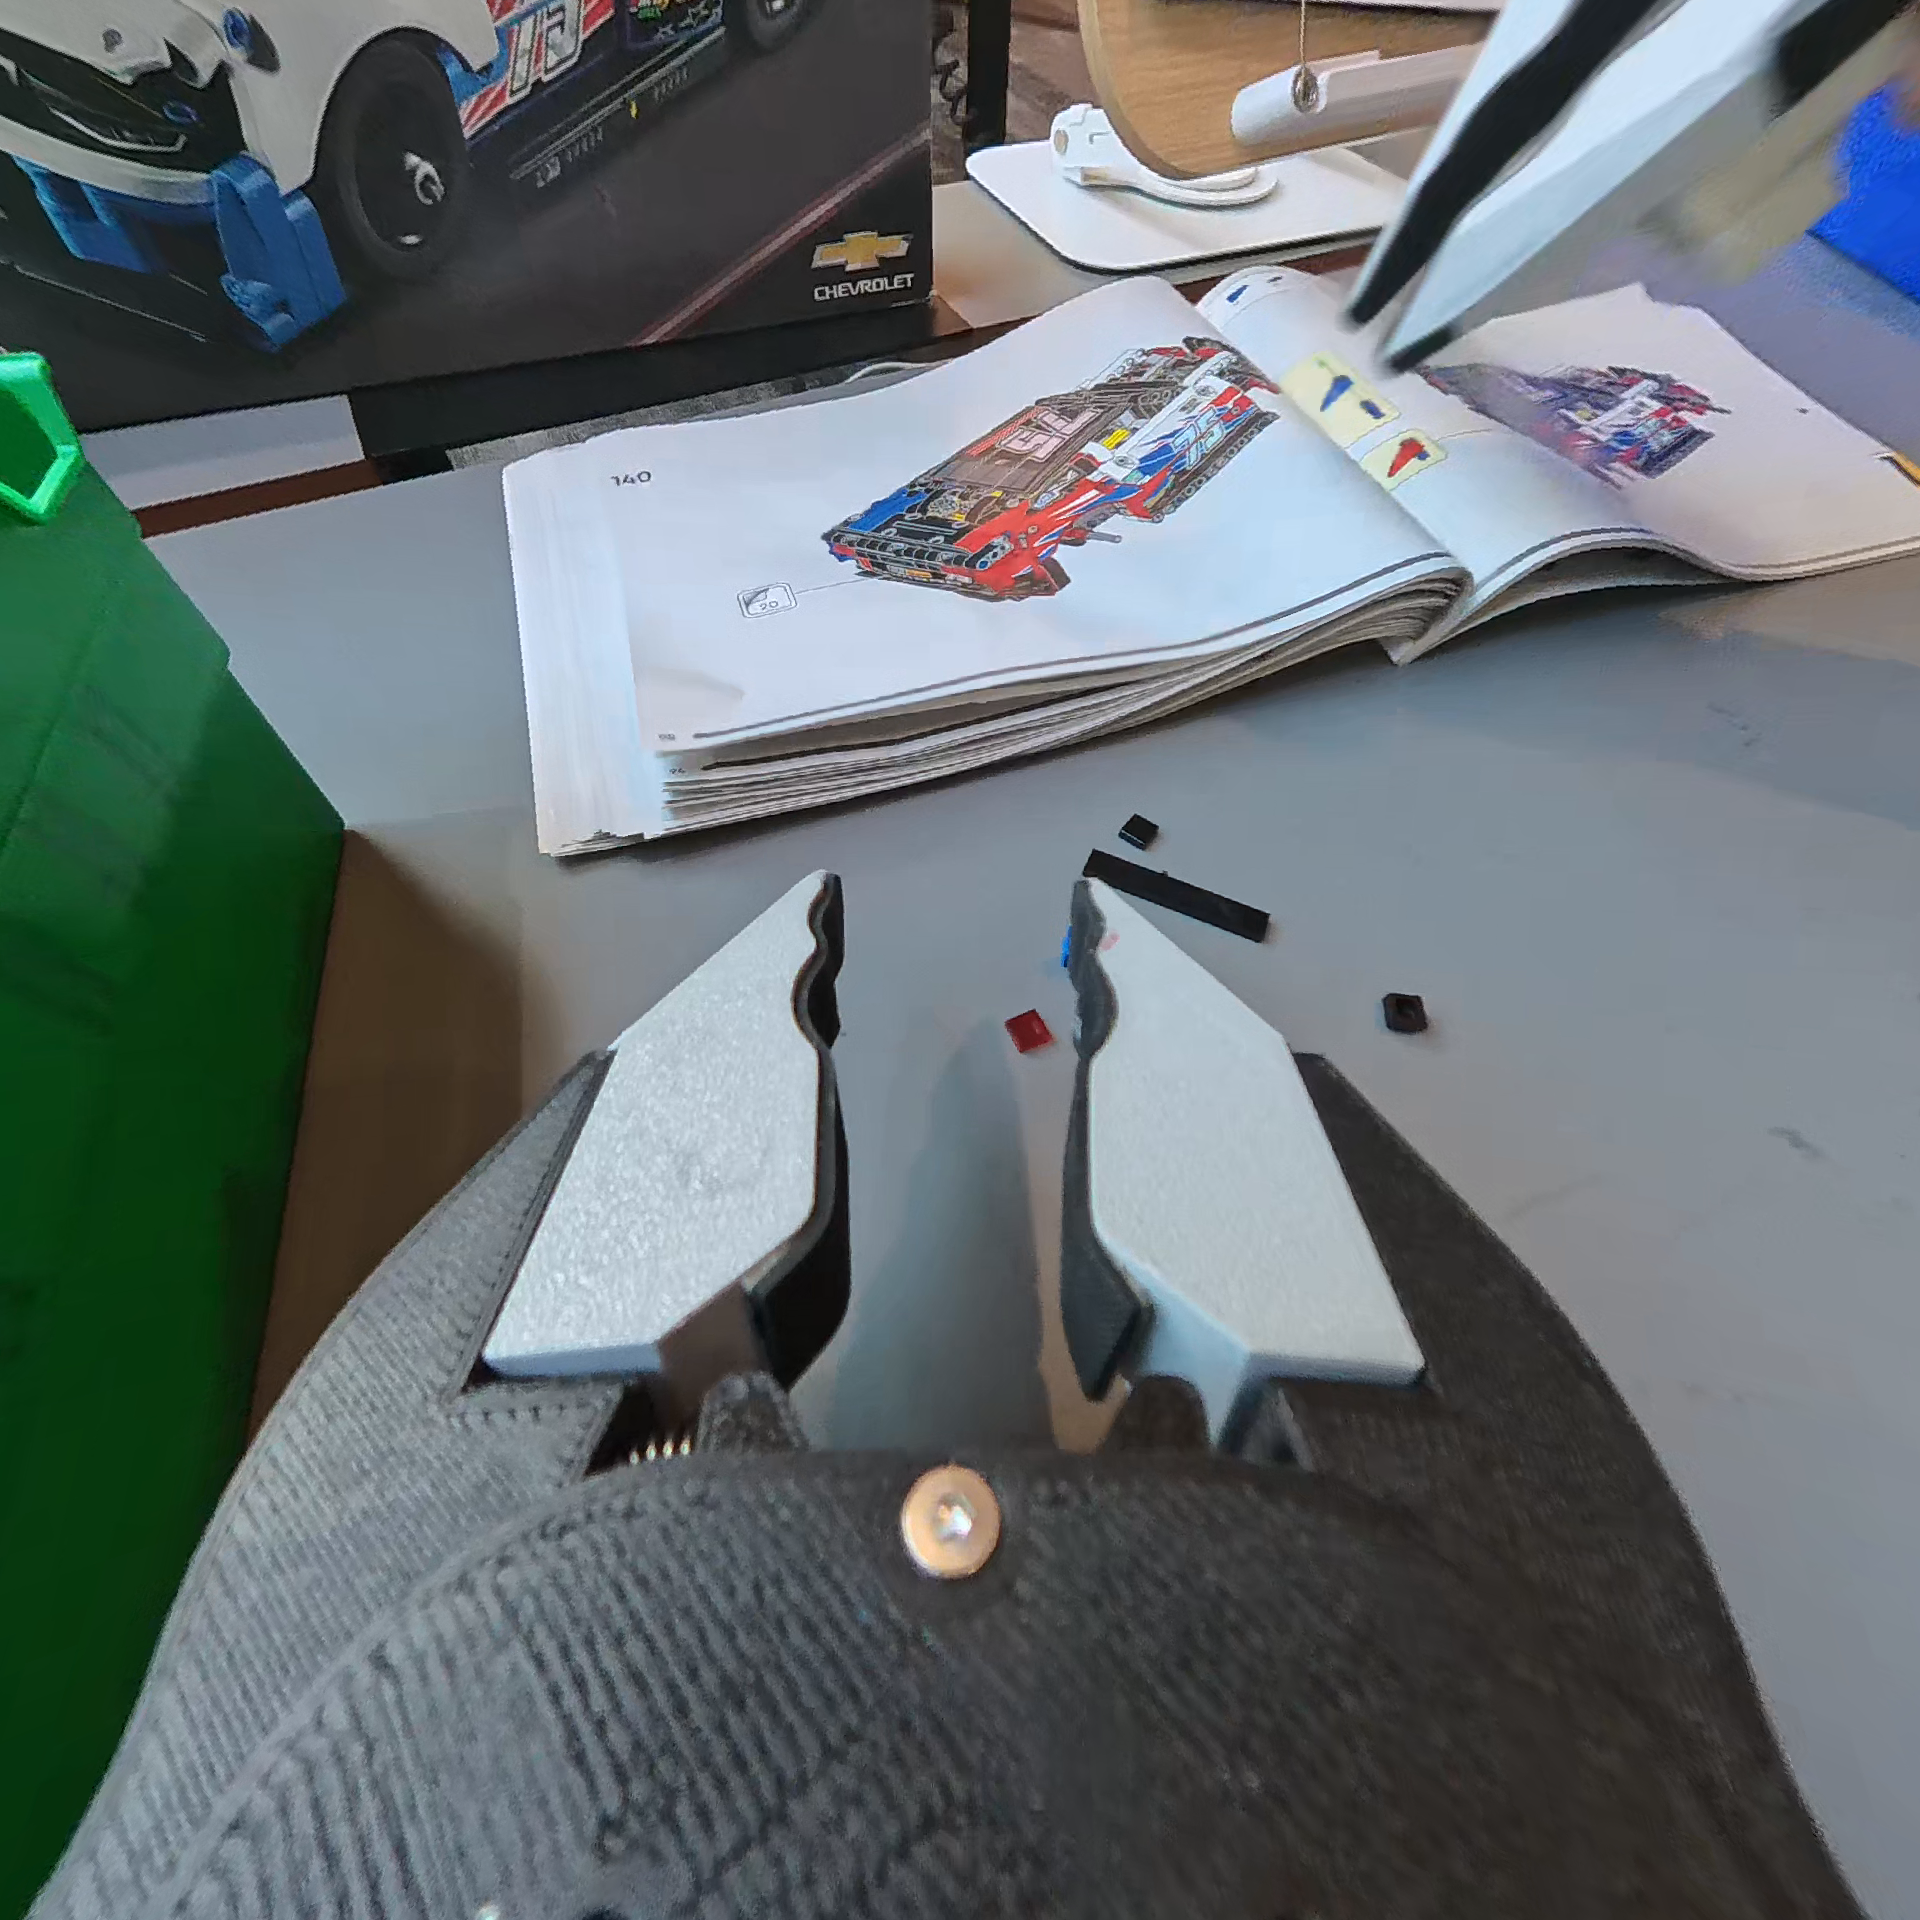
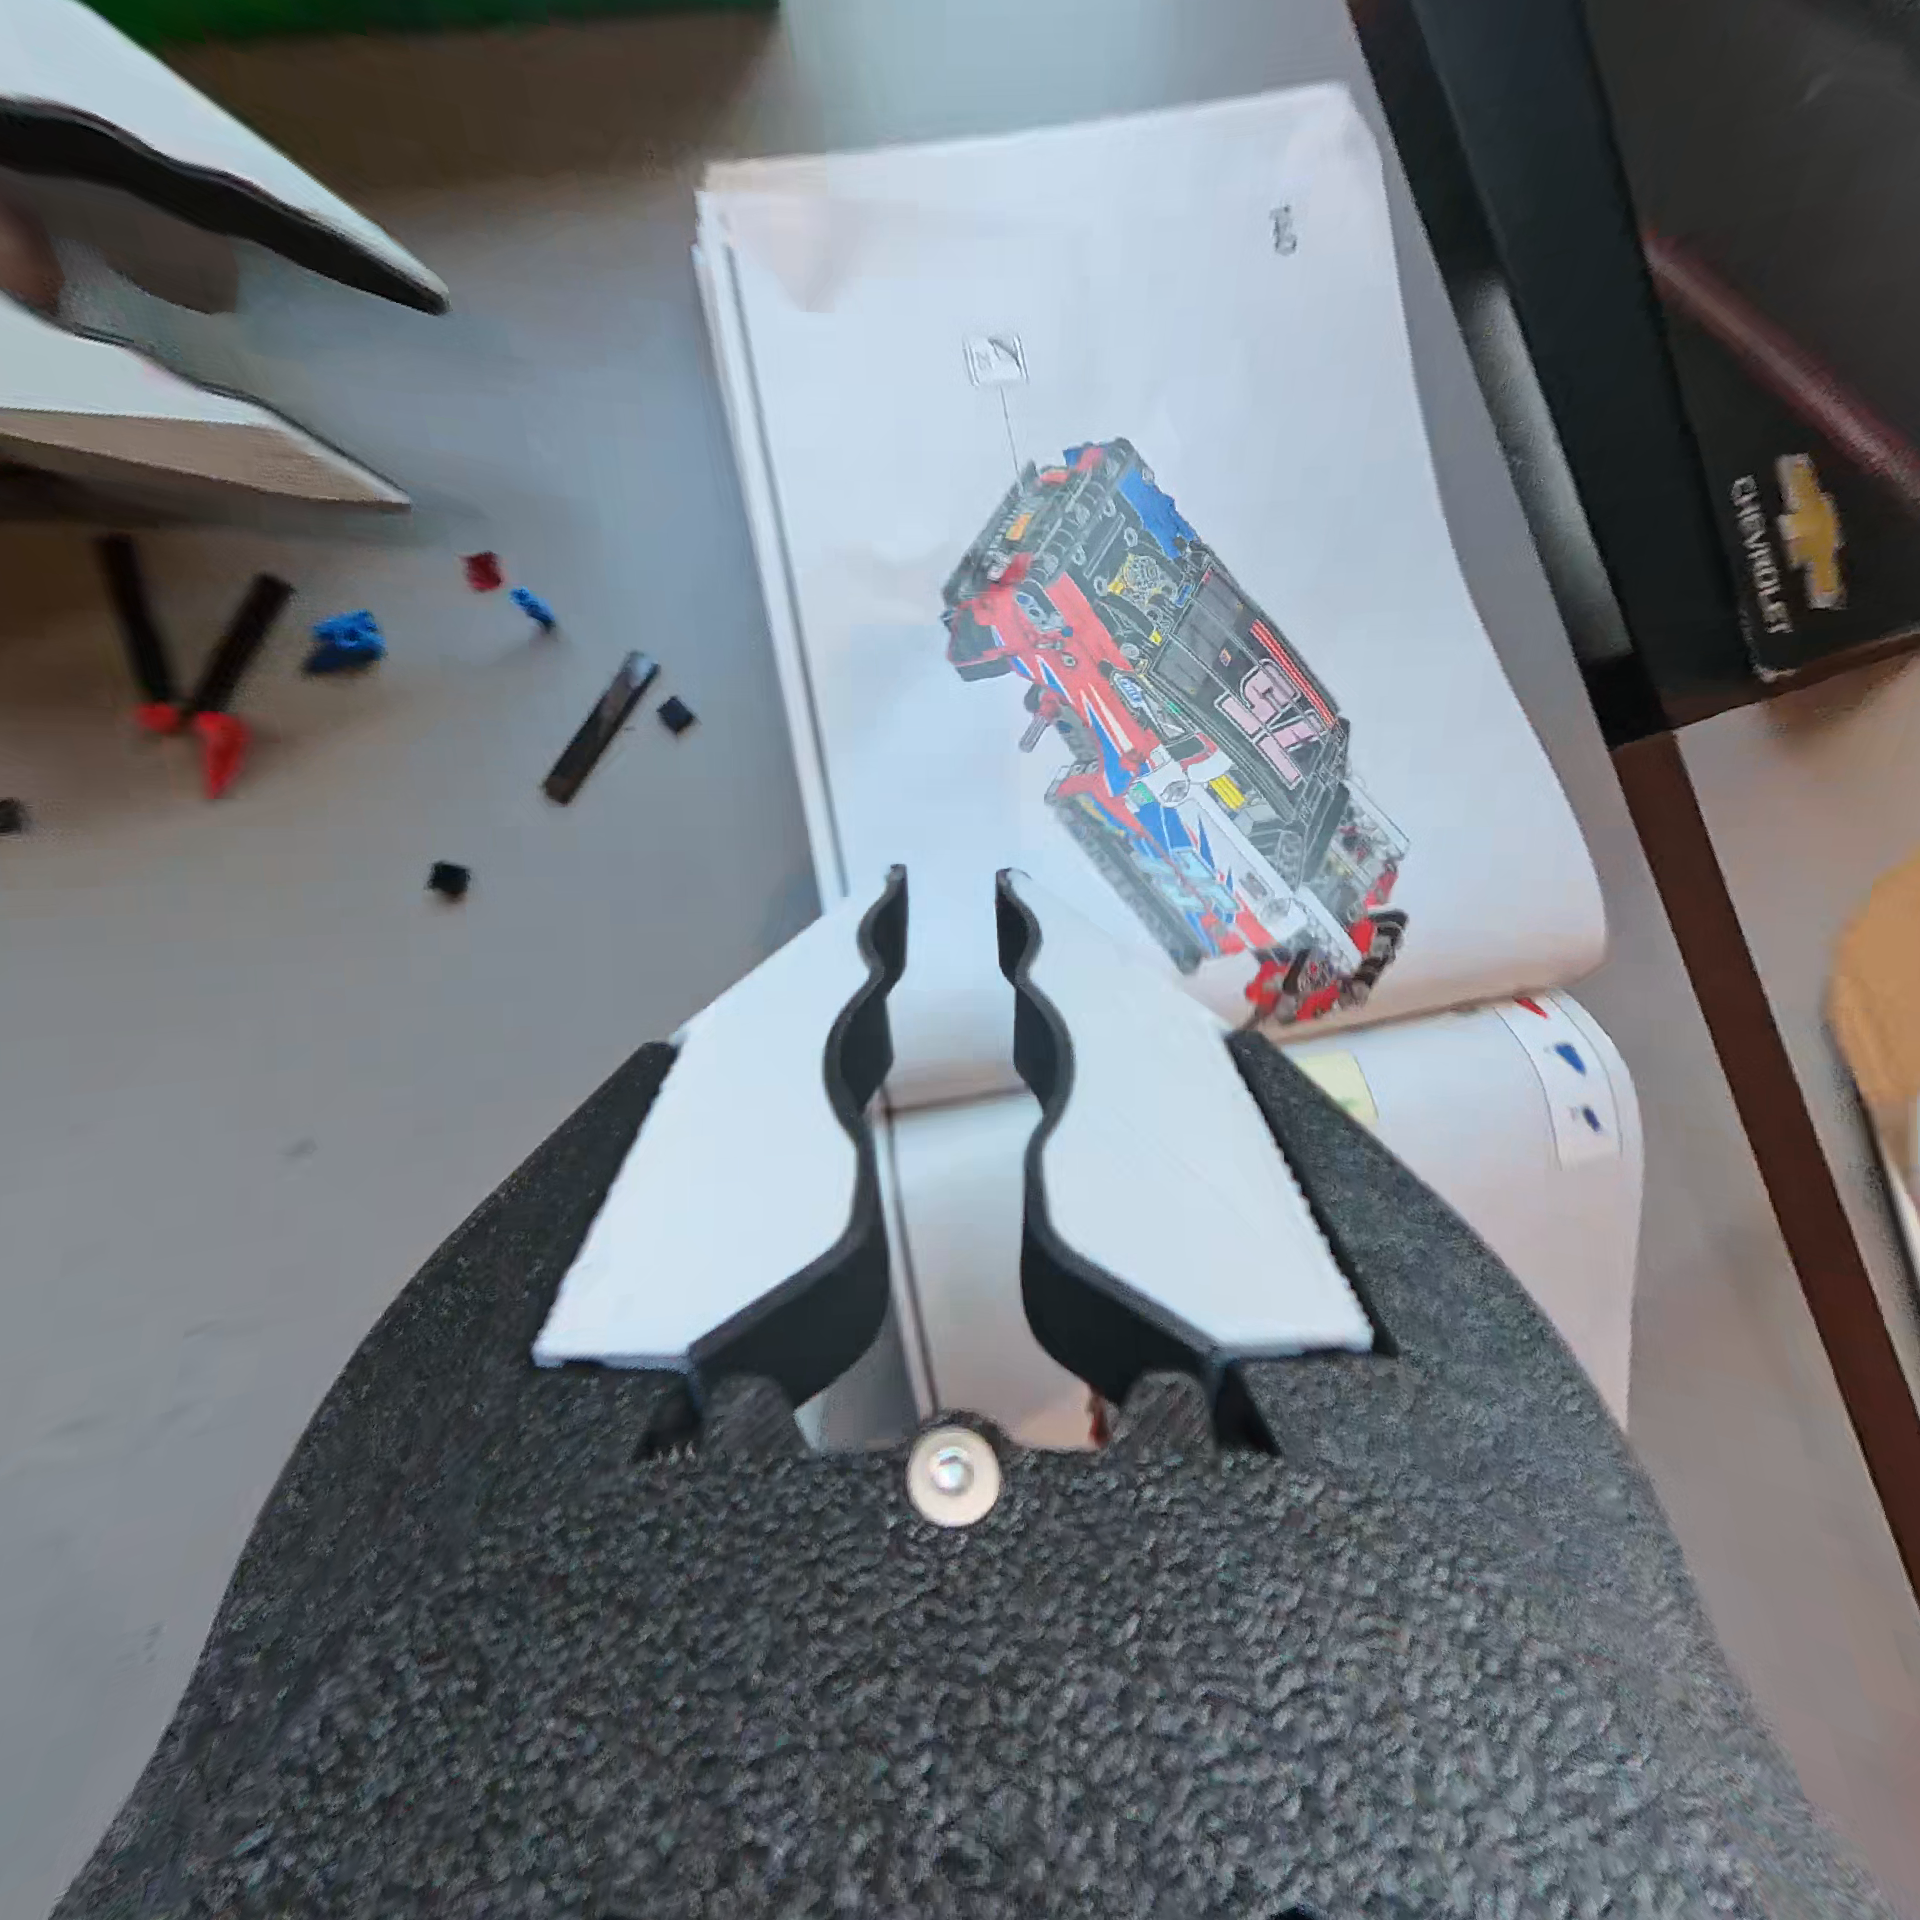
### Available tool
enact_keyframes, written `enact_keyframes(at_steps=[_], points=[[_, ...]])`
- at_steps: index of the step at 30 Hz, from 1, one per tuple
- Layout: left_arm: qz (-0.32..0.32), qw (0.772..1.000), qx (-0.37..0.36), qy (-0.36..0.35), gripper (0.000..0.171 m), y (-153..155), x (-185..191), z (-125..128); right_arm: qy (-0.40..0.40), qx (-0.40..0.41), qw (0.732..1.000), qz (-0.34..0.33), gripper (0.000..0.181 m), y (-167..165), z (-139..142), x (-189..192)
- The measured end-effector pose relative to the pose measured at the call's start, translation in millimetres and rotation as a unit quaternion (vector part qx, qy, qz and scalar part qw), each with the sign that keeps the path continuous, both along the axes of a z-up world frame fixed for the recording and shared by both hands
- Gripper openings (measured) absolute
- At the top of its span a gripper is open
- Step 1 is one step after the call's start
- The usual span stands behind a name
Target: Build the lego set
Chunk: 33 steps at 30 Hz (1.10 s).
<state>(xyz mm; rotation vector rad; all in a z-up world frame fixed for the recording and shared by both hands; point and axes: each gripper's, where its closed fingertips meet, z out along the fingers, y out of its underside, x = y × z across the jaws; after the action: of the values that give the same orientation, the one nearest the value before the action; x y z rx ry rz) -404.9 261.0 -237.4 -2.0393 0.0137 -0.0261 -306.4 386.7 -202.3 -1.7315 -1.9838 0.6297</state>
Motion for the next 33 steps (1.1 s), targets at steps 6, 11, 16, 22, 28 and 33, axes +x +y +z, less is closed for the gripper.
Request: enact_keyframes(at_steps=[6, 11, 16, 22, 28, 33], points=[[0.002, 1.0, 0.014, 0.016, 0.042, -2.2, -0.4, 6.0, 0.122, 0.009, 0.992, -0.026, 0.019, -33.5, 78.0, 114.6], [0.007, 1.0, 0.019, 0.01, 0.041, -3.2, -3.5, 7.2, 0.213, 0.037, 0.97, -0.114, 0.018, -44.1, 87.8, 231.7], [0.007, 0.999, 0.03, 0.032, 0.042, -3.5, -2.6, 11.8, 0.273, 0.057, 0.936, -0.213, 0.018, -42.2, 70.2, 319.6], [-0.007, 0.996, 0.075, 0.042, 0.04, -12.1, 24.8, 62.0, 0.295, 0.06, 0.917, -0.261, 0.017, -57.1, 60.7, 376.5], [-0.265, 0.962, 0.06, -0.04, 0.039, -17.0, 222.7, 103.5, 0.269, 0.084, 0.932, -0.229, 0.018, -90.7, 43.0, 397.1], [-0.405, 0.914, 0.02, -0.011, 0.04, -3.2, 344.8, 67.7, 0.257, 0.055, 0.95, -0.17, 0.024, -126.9, 23.5, 388.3]])
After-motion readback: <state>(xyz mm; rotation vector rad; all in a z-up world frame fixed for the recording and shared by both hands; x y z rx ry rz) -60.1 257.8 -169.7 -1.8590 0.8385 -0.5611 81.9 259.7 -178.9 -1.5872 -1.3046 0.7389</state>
